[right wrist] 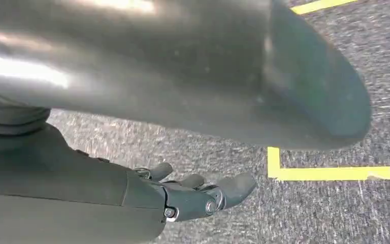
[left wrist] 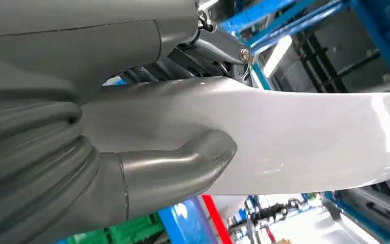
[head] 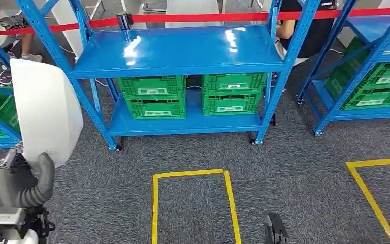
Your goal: Take the parts from the cabinet and place them on the table.
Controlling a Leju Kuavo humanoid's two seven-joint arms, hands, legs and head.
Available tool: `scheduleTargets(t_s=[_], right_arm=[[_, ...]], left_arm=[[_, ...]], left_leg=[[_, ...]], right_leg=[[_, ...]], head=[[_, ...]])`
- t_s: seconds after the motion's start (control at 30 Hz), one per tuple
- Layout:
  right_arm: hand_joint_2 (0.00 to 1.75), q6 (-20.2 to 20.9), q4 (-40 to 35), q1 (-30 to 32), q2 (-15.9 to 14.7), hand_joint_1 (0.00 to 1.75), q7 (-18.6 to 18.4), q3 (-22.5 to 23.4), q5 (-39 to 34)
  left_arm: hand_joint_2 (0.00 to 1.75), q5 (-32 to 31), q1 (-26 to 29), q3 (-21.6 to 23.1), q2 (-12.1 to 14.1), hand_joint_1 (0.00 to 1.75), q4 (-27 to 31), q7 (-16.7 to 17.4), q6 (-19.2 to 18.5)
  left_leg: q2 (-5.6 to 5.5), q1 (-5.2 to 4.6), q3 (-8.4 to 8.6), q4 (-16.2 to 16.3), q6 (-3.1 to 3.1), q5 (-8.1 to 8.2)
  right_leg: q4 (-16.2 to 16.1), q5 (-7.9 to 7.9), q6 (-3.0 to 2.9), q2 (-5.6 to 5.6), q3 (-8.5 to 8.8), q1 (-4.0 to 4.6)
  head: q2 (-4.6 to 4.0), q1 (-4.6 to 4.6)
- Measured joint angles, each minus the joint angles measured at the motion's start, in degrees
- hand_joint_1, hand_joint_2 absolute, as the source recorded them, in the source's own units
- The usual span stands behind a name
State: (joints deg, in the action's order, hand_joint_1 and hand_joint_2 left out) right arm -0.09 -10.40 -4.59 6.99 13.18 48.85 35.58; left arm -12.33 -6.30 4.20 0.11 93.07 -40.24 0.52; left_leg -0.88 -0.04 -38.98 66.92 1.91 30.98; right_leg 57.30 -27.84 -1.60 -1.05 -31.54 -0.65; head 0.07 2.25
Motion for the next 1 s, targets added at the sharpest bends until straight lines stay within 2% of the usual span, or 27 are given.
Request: scheduleTargets(t_s=[0.03,0.07,0.1,0.13,0.17,0.2,0.23,0.27,0.3,0.4,0.43,0.47,0.5,0.53,0.57,0.6,0.63,0.67,0.7,0.73,0.77,0.83,0.87,0.9,0.93,0.97,1.0], right_arm=[[0.0,0.0,0.0,0.2,0.0,0.0,0.0,0.0,0.0],[0.0,0.0,0.0,0.3,-0.1,0.0,0.0,0.0,0.1],[0.0,0.0,0.0,0.4,-0.1,0.0,0.0,0.0,0.1],[0.0,0.0,0.0,0.4,-0.1,0.0,0.0,0.0,0.1],[0.0,0.1,0.0,0.4,-0.1,0.0,-0.1,0.0,0.3],[0.0,0.1,0.0,0.3,-0.1,0.0,-0.1,0.0,0.4],[0.0,0.2,0.0,0.3,-0.1,0.0,-0.2,0.0,0.6],[0.0,0.2,0.0,0.3,-0.4,0.0,-0.3,0.0,0.8],[0.0,0.2,0.0,0.3,-0.3,0.0,-0.5,0.0,1.0],[0.0,0.9,0.0,0.2,-0.3,0.0,-0.8,0.0,1.4],[0.0,1.1,0.0,0.1,-0.3,0.0,-0.8,-0.1,1.4],[0.0,1.2,0.0,0.2,-0.3,0.0,-0.7,-0.1,1.5],[0.0,1.2,0.0,0.2,-0.3,0.0,-0.7,-0.2,1.7],[0.0,1.2,0.0,0.3,-0.3,0.0,-0.6,-0.3,1.9],[0.0,1.2,0.0,0.3,-0.3,0.0,-0.6,-0.4,2.3],[0.0,1.4,0.0,0.2,-0.3,0.0,-0.6,-0.5,2.5],[0.0,1.6,0.0,0.1,-0.3,0.0,-0.6,-0.5,2.8],[0.0,2.0,0.0,0.1,-0.3,0.0,-0.5,-0.6,2.9],[0.0,2.2,0.0,-0.1,-0.4,0.0,-0.5,-0.6,3.0],[0.0,2.2,0.0,-0.2,-0.4,0.0,-0.5,-0.7,3.0],[0.0,2.2,0.0,-0.3,-0.5,0.0,-0.5,-0.7,3.1],[0.0,2.2,0.0,-0.5,-0.5,0.0,-0.3,-0.8,3.2],[0.0,2.2,0.0,-0.5,-0.6,0.0,-0.2,-0.9,3.2],[0.0,2.2,0.0,-0.6,-0.6,0.0,-0.1,-0.9,3.2],[0.0,2.5,0.0,-0.7,-0.4,0.0,0.0,-0.9,3.2],[0.0,2.6,0.0,-0.6,-0.6,0.0,0.1,-0.9,3.3],[0.0,2.8,0.0,-0.5,-0.6,0.0,0.1,-0.9,3.3]], left_arm=[[1.75,0.0,0.2,0.0,-0.1,1.75,0.0,0.0,0.0],[1.75,0.0,0.3,0.0,-0.2,1.75,0.0,0.0,0.0],[1.75,-0.1,0.4,0.0,-0.2,1.75,0.0,0.0,0.0],[1.75,-0.1,0.4,0.0,-0.2,1.75,0.0,0.0,0.0],[1.75,-0.1,0.4,-0.1,-0.2,1.75,0.0,0.0,0.0],[1.75,-0.1,0.5,-0.2,-0.2,1.75,0.0,0.0,0.1],[1.75,-0.2,0.6,-0.5,-0.2,1.75,0.2,0.0,0.1],[1.75,-0.3,0.7,-0.7,-0.4,1.75,0.4,0.0,0.1],[1.75,-0.4,1.3,-0.9,-0.5,1.75,0.7,0.0,0.1],[1.75,-0.5,2.9,-2.1,-0.5,1.75,1.6,0.0,-0.5],[1.75,-0.7,3.3,-2.3,-0.8,1.75,2.0,0.0,-1.0],[1.75,-1.3,3.2,-2.5,-0.9,1.75,2.2,0.0,-1.4],[1.75,-2.4,3.2,-2.6,-1.3,1.75,2.1,0.0,-1.9],[1.75,-3.6,3.2,-2.8,-1.6,1.75,2.0,0.0,-2.4],[1.75,-4.7,3.4,-3.0,-1.8,1.75,1.9,0.0,-2.9],[1.75,-5.4,3.6,-3.2,-1.9,1.75,1.8,0.0,-3.2],[1.75,-5.8,3.9,-3.3,-2.0,1.75,1.8,0.0,-3.3],[1.75,-6.0,4.1,-3.5,-2.1,1.75,1.8,0.0,-3.5],[1.75,-6.3,4.3,-3.5,-2.1,1.75,1.8,0.0,-3.7],[1.75,-6.4,4.3,-3.6,-2.2,1.75,1.8,0.0,-3.9],[1.75,-6.5,4.4,-3.6,-2.2,1.75,1.7,0.0,-4.2],[1.75,-6.6,4.5,-3.6,-2.3,1.75,1.7,0.0,-4.3],[1.75,-7.1,4.7,-3.6,-2.3,1.75,1.7,0.0,-4.3],[1.75,-8.0,4.9,-3.6,-2.3,1.75,1.7,0.0,-4.3],[1.75,-8.8,4.9,-3.7,-2.2,1.75,1.7,0.0,-4.2],[1.75,-9.5,4.6,-3.6,-2.3,1.75,1.5,0.0,-4.2],[1.75,-10.2,4.0,-3.6,-2.3,1.75,1.2,0.0,-4.2]], left_leg=[[0.26,0.22,-2.12,5.0,0.37,2.36],[0.36,0.41,-3.58,8.7,0.65,3.71],[0.48,0.61,-3.83,9.9,0.85,3.69],[0.68,0.79,-2.58,8.1,0.99,2.41],[1.17,0.9,0.32,3.5,1.02,0.19],[2.13,0.93,3.58,-2.1,1.06,-1.88],[5.14,0.86,6.83,-7.5,0.96,-3.17],[6.36,0.48,7.13,-8.4,0.15,-2.65],[5.09,0.48,6.89,-8.4,-0.61,-2.97],[3.24,0.19,6.1,-8.5,-1.91,-3.24],[2.59,0.58,6.43,-8.7,-2.36,-3.57],[1.87,0.61,6.23,-8.7,-2.74,-3.87],[1.12,0.61,6.02,-8.7,-3.01,-4.04],[0.23,0.5,5.82,-8.7,-3.17,-4.15],[-0.7,0.38,5.57,-8.6,-3.21,-4.27],[-1.63,0.33,5.38,-8.4,-3.16,-4.35],[-2.44,0.32,5.27,-8.3,-3.13,-4.36],[-3.34,0.32,5.22,-8.1,-3.11,-4.37],[-4.28,0.33,5.22,-7.9,-3.01,-4.38],[-5.03,0.34,5.18,-7.8,-2.87,-4.4],[-5.57,0.25,4.87,-7.8,-2.44,-4.55],[-6.88,0.47,4.35,-7.9,-1.61,-4.98],[-7.53,0.63,4.28,-8.3,-1.15,-5.27],[-8.38,0.44,4.0,-8.6,-0.62,-5.58],[-7.08,0.48,3.83,-8.1,-0.69,-5.32],[-3.27,0.06,2.93,-6.3,-0.53,-3.86],[-1.08,0.15,1.29,-2.8,-0.25,-1.62]], right_leg=[[0.0,0.07,0.0,-0.74,-0.19,0.02],[0.1,0.14,0.05,-1.48,-0.39,0.01],[0.2,0.18,0.13,-2.2,-0.54,0.0],[0.3,0.2,0.18,-2.97,-0.64,-0.03],[0.3,0.2,0.25,-3.8,-0.64,-0.07],[0.4,0.15,0.46,-4.45,-0.59,-0.13],[0.7,0.03,0.87,-5.03,-0.51,0.01],[1.0,-0.2,1.34,-5.36,-0.58,0.4],[1.0,-0.08,1.66,-5.81,-0.53,0.38],[0.8,-0.15,2.72,-7.68,-0.22,0.16],[1.5,-0.81,3.33,-5.18,-0.33,-0.2],[3.7,-2.78,3.45,-1.84,-1.25,-0.35],[8.1,-5.51,3.52,-0.02,-3.16,-0.39],[13.2,-7.82,3.55,0.63,-5.45,-0.29],[17.4,-9.26,3.48,0.79,-7.54,-0.18],[19.2,-9.22,3.37,0.87,-8.52,-0.11],[18.1,-7.87,3.15,0.94,-8.11,-0.07],[14.3,-5.44,2.9,1.09,-6.28,-0.06],[8.5,-2.44,2.61,1.85,-3.38,-0.08],[3.3,-0.41,2.31,3.61,-0.86,-0.16],[1.9,-1.62,2.27,6.33,-0.24,-0.23],[1.5,-1.11,2.08,4.83,-0.44,0.07],[1.6,-1.02,1.79,4.37,-0.46,0.2],[1.1,-0.67,1.28,3.5,-0.31,-0.05],[0.5,-0.26,0.83,2.5,-0.16,-0.47],[0.4,-0.2,0.33,1.92,-0.14,-0.39],[0.4,-0.23,0.16,1.06,-0.19,-0.29]], head=[[0.0,0.0],[0.0,0.0],[0.0,-0.02],[0.0,-0.02],[0.0,-0.02],[0.0,-0.02],[0.0,-0.04],[0.0,-0.09],[0.0,0.31],[0.0,0.26],[0.0,0.42],[0.0,0.5],[0.0,0.72],[0.0,0.72],[0.0,0.74],[0.0,0.74],[0.0,0.72],[0.0,0.74],[0.0,0.74],[0.0,0.74],[0.0,0.63],[0.0,0.79],[0.0,0.81],[0.0,0.79],[0.0,0.79],[0.0,0.4],[0.0,0.24]])
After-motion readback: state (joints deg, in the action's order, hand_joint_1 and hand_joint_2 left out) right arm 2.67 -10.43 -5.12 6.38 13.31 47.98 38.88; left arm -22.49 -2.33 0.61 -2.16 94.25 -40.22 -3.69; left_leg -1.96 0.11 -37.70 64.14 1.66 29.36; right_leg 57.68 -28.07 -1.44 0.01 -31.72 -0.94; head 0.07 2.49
